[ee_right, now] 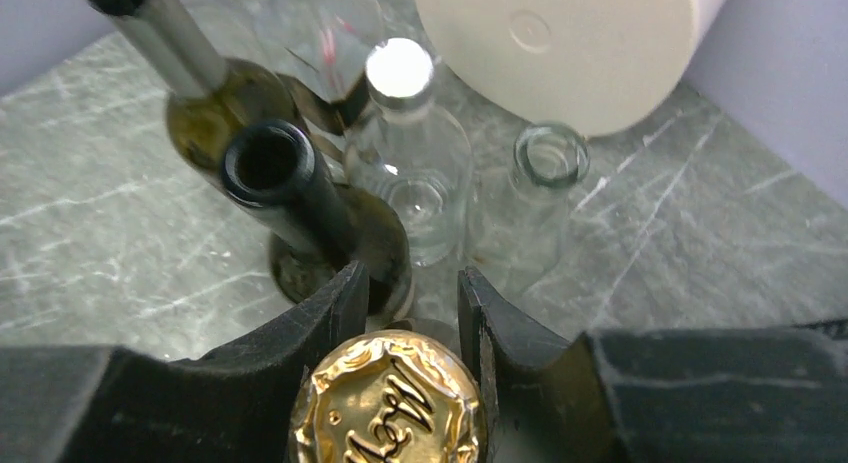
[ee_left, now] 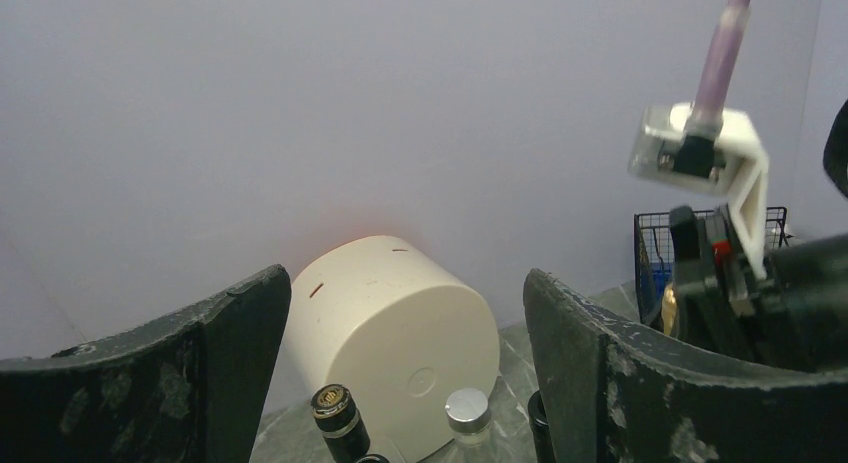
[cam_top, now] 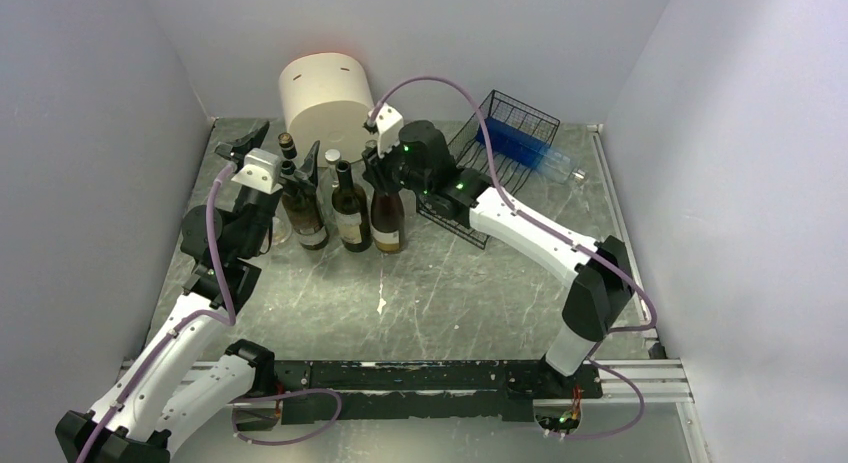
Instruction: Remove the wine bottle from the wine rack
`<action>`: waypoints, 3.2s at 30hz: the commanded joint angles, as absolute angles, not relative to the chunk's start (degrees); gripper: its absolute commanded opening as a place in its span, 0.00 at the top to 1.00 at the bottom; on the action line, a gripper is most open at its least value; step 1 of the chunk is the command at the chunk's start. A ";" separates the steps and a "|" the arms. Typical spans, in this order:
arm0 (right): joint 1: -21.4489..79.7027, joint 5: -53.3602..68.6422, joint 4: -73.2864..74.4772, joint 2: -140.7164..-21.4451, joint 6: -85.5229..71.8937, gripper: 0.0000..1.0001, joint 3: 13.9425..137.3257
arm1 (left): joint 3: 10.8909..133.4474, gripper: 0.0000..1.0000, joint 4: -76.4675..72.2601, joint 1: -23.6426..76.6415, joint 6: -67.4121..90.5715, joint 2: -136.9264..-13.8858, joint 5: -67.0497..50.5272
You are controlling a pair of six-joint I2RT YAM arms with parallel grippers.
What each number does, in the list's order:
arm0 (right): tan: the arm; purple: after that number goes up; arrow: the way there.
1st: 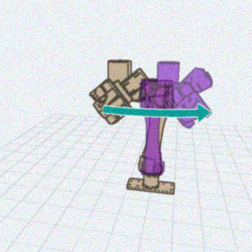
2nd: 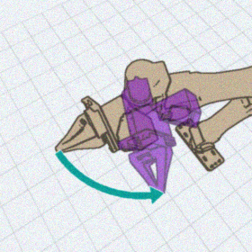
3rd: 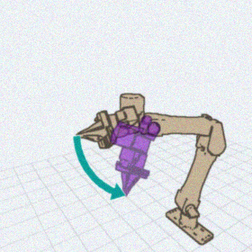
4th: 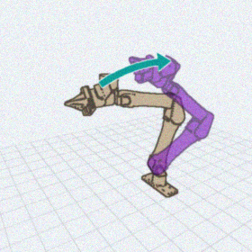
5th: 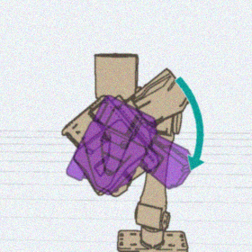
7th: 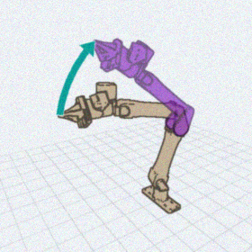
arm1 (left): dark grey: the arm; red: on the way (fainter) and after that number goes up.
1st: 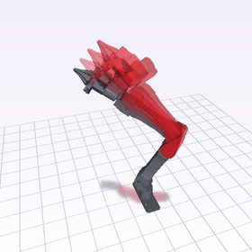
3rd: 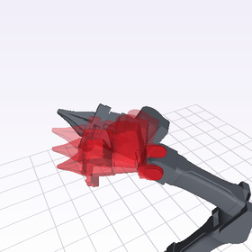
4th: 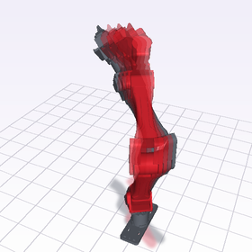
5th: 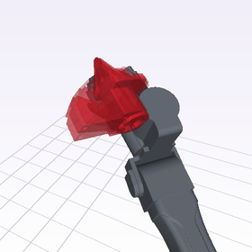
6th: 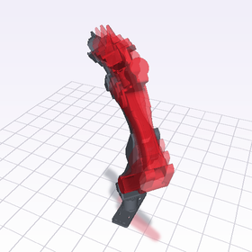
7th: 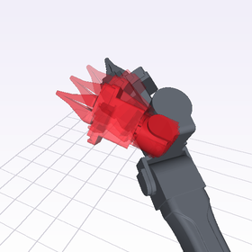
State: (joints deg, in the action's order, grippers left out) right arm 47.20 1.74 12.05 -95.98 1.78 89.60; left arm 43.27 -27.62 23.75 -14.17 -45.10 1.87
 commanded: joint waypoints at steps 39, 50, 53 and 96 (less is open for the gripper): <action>47.41 -10.93 -7.85 -76.50 0.19 0.09 76.01 | 43.01 0.13 -28.96 24.22 -14.11 -45.83 2.77; 47.24 -26.85 2.14 -64.57 4.26 0.06 71.92 | 42.77 0.13 -29.33 24.42 -13.77 -45.96 3.47; 46.26 -36.26 2.97 -62.98 5.44 0.03 69.05 | 42.82 0.13 -29.21 24.59 -13.94 -45.13 3.36; -8.53 -15.15 -31.39 -102.03 -74.12 0.00 47.09 | 42.87 0.13 -29.10 25.58 -14.34 -46.45 3.09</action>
State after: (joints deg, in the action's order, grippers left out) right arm -8.21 -16.75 -21.02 -97.80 -68.07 46.17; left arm 42.65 -27.66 25.15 -14.17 -45.76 3.68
